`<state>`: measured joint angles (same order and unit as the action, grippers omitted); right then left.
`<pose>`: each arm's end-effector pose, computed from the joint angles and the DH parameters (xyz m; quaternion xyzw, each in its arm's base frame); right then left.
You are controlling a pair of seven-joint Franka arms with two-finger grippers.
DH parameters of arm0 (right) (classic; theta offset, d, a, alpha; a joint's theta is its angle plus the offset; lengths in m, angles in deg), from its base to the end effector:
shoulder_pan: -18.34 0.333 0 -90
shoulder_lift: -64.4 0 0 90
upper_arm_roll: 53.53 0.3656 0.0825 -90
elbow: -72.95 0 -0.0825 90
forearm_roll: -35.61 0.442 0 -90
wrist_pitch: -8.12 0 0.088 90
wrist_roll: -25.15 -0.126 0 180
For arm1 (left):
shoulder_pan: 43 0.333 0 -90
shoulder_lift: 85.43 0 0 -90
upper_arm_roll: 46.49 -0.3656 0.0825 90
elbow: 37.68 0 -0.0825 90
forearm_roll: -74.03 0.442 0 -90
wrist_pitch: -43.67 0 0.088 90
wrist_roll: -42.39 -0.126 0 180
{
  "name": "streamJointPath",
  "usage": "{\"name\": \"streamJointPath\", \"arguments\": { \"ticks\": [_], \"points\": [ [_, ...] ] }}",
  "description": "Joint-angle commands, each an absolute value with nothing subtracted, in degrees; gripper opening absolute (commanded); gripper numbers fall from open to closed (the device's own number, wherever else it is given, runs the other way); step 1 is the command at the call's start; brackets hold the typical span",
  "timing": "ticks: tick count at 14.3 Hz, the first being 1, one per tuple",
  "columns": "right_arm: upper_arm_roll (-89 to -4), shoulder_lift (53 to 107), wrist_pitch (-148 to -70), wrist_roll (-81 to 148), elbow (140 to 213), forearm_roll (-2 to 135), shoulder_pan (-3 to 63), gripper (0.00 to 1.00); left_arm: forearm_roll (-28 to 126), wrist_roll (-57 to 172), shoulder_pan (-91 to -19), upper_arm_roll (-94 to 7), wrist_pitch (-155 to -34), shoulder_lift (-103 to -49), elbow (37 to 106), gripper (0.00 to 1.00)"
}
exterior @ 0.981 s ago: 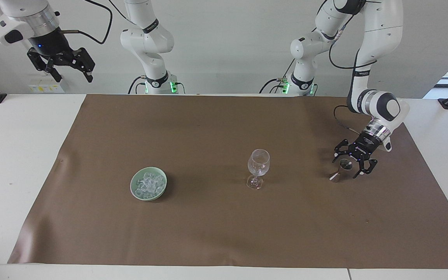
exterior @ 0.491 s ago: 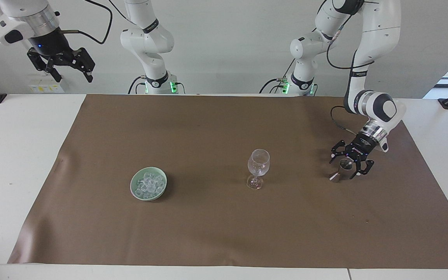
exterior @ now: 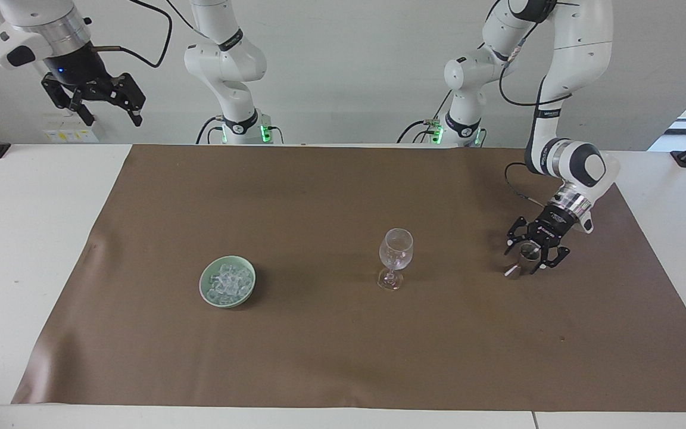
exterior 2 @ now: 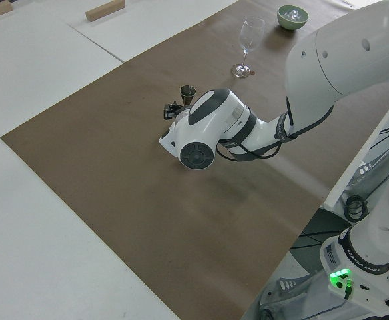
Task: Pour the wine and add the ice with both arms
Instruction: 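Close the left gripper around the silver cup and lift it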
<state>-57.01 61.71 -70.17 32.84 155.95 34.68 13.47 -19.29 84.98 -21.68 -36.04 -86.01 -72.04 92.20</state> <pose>0.5641 -0.0862 0.7287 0.9998 -0.0072 -0.0184 0.0040 0.5837 0.0700 0.2513 0.3614 0.7712 -0.2274 0.4721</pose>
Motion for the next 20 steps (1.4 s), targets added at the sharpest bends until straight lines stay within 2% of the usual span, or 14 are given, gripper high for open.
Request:
{"name": "streamJointPath", "arguments": {
  "ticks": [1,3,8,11,17,20],
  "points": [
    [-56.8,60.2,-70.8,32.1,157.8,35.3,13.2,1.0,-20.8,83.8,-22.7,-36.6,-87.2,-72.5,93.1,0.69],
    [-56.8,60.3,-70.8,32.1,157.8,35.3,13.2,1.0,-20.8,83.8,-22.8,-36.6,-87.2,-72.5,93.1,0.62],
    [-56.8,60.2,-70.8,32.1,157.8,35.3,13.2,1.0,-20.7,83.9,-22.7,-36.7,-87.3,-72.5,93.2,0.58],
    [-56.8,60.3,-70.8,32.1,157.8,35.3,13.2,1.0,-20.7,83.9,-22.7,-36.7,-87.3,-72.5,93.2,0.44],
    [-56.8,60.2,-70.8,32.1,157.8,35.3,13.2,1.0,-20.7,83.9,-22.7,-36.7,-87.5,-72.5,93.2,0.24],
    [-56.8,60.2,-70.8,32.1,157.8,35.3,13.2,1.0,-20.7,83.9,-22.7,-36.7,-87.6,-72.4,93.2,0.01]
  ]
}}
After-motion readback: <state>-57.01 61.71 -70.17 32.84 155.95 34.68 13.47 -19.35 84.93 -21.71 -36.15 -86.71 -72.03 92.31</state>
